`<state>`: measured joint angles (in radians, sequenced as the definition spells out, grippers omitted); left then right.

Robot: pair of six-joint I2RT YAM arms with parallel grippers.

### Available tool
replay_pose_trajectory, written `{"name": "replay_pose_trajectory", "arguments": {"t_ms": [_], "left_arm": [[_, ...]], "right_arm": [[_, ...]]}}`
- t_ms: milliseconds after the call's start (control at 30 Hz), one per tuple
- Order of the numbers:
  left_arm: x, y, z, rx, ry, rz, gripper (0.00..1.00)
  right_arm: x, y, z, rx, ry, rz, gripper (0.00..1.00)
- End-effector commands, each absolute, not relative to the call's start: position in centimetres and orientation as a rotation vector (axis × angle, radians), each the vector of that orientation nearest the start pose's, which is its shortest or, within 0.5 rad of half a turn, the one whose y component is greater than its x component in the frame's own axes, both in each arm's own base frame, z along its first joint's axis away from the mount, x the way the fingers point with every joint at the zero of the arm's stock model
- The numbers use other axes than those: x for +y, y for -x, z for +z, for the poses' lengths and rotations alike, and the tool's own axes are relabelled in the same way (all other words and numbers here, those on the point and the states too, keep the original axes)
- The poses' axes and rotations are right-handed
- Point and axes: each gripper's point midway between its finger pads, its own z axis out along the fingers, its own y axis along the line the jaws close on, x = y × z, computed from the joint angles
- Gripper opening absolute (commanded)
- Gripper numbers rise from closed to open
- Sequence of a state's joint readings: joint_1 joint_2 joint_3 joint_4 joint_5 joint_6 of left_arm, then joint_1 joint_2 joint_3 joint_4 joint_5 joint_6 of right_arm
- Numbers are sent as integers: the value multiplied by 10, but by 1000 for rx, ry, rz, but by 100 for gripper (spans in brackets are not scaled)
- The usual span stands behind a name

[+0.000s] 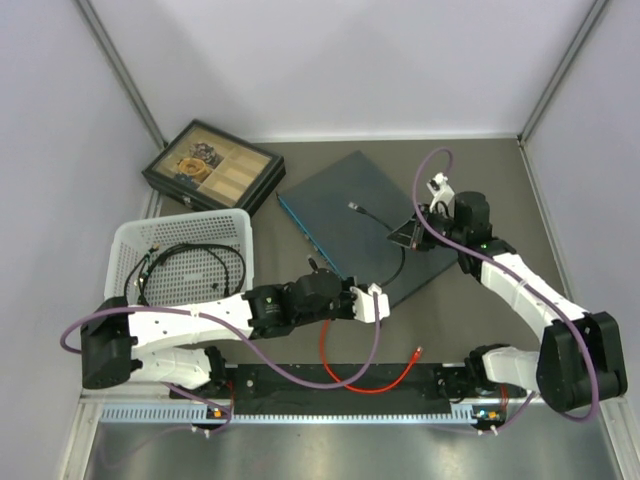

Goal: Insert the plug into the switch port
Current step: Adjust the connector.

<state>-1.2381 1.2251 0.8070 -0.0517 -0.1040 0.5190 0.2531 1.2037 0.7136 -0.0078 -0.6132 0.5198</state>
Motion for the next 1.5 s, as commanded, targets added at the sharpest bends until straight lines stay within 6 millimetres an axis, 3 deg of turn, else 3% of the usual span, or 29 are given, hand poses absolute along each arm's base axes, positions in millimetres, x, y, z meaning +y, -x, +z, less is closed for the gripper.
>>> {"name": "replay_pose_trajectory", "arguments": {"t_ms": [0,100,200,267,300,333,367,533,633,667,800,833,900,933,967,1000,1033,1067,1100,1133,1167,1200,1233,1300,1333,1400,1433,1467], "left_arm": [[-352,-170,186,1326,-1460,-321,0],[-347,-175,188,1334,-1415,-294,0],[-341,-183,199,1356,-1320,-271,16],[-332,-192,210,1382,-1231,-236,32],[-330,-195,216,1383,-1194,-233,37],[-324,-198,226,1386,-1142,-221,42],[-321,-199,230,1392,-1113,-224,46],[-305,-201,271,1409,-909,-294,52],[-291,-206,295,1437,-751,-329,59],[-284,-210,304,1449,-684,-326,66],[-257,-226,327,1504,-408,-375,77],[-254,-229,330,1526,-324,-419,79],[-242,-240,334,1551,-215,-427,79],[-240,-242,338,1565,-133,-481,80],[-237,-245,336,1583,-97,-494,80],[-233,-252,335,1594,-63,-509,80],[-233,-254,337,1599,-3,-557,80],[-231,-257,334,1610,20,-567,80],[-227,-262,332,1617,57,-565,81],[-225,-264,332,1623,107,-591,81],[-223,-266,329,1631,130,-594,82],[-218,-269,322,1655,150,-575,82],[-216,-270,316,1667,190,-586,82],[-206,-273,306,1692,250,-570,82],[-204,-274,299,1705,296,-585,83],[-196,-276,292,1716,379,-612,83],[-196,-275,283,1739,386,-622,82],[-193,-278,279,1747,409,-625,83]], "right_arm": [[213,-292,192,2055,186,1201,1],[213,-293,209,1997,223,1199,0],[208,-300,232,1942,263,1116,0],[202,-307,267,1858,299,1032,0],[192,-311,267,1879,293,939,0],[185,-314,281,1849,296,883,0],[181,-319,305,1795,303,830,0],[146,-330,385,1588,332,537,0],[133,-331,410,1498,359,412,0],[129,-332,413,1477,395,356,0],[130,-336,398,1469,473,221,0],[133,-338,380,1497,492,202,0],[143,-336,369,1485,527,148,0],[145,-337,344,1516,546,111,0],[139,-340,336,1516,547,25,0],[153,-337,335,1477,570,24,0],[156,-336,315,1497,592,-13,0],[151,-337,309,1494,591,-108,0],[167,-331,310,1453,609,-106,0],[174,-327,294,1460,645,-124,0],[175,-325,290,1454,650,-169,0],[182,-322,286,1440,660,-173,0],[202,-311,274,1416,704,-144,0],[212,-302,262,1401,735,-183,0],[227,-292,252,1383,766,-161,0],[236,-285,225,1404,816,-212,0],[249,-278,218,1390,827,-200,0],[247,-277,212,1402,822,-243,0]]}}
